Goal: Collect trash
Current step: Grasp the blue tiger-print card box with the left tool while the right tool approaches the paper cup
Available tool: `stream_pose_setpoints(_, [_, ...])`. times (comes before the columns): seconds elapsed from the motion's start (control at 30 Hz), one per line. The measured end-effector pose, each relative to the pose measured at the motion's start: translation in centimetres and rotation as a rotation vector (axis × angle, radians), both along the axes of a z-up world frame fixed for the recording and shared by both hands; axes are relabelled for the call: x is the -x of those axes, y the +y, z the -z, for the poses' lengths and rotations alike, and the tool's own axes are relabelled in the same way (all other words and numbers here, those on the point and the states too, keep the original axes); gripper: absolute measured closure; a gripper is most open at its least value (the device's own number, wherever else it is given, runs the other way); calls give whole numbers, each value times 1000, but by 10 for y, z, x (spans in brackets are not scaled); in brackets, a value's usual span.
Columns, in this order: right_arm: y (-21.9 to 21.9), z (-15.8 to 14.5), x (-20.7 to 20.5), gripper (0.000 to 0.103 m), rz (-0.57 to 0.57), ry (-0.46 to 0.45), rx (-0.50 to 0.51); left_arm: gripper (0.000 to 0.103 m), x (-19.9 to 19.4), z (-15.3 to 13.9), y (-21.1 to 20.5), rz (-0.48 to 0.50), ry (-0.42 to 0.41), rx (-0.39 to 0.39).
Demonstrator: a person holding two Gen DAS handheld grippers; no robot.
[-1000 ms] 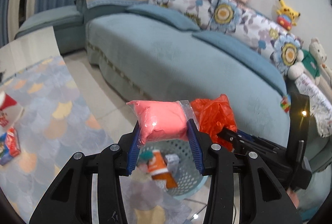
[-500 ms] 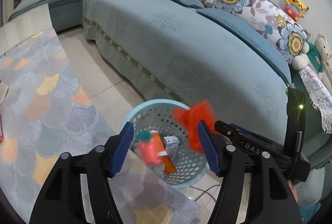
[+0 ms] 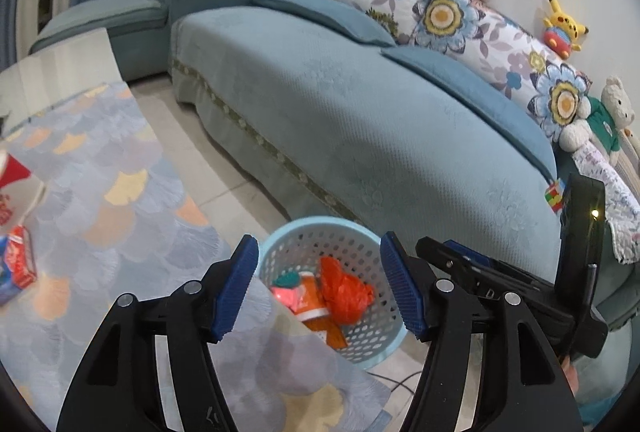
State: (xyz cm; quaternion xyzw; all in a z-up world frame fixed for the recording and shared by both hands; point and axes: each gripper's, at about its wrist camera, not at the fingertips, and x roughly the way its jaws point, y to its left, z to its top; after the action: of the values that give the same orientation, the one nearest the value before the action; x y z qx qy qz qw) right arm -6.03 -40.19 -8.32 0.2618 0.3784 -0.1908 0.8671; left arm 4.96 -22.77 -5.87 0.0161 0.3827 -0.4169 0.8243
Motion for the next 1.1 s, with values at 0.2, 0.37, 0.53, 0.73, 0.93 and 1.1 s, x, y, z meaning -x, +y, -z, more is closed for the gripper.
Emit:
stream_pose_setpoints(0.2, [44, -36, -18, 56, -108, -58, 85, 41, -7, -30, 35, -47, -64, 38])
stream_pose_setpoints(0.37, [87, -62, -41, 56, -195, -96, 148, 41, -19, -52, 75, -121, -133, 35])
stream_pose_setpoints(0.53, [138, -77, -70, 56, -279, -122, 206, 41, -42, -59, 125, -207, -143, 41])
stream_pose_setpoints(0.73, [184, -64, -110, 55, -362, -137, 208, 31, -72, -40, 187, -350, -135, -1])
stream_pose_setpoints(0.93, [217, -31, -146, 50, -423, -121, 209, 24, -105, -1, 228, -463, -103, -72])
stream_pose_setpoints(1.1, [232, -2, -166, 50, -459, -84, 227, 24, -129, 23, 254, -484, -46, -53])
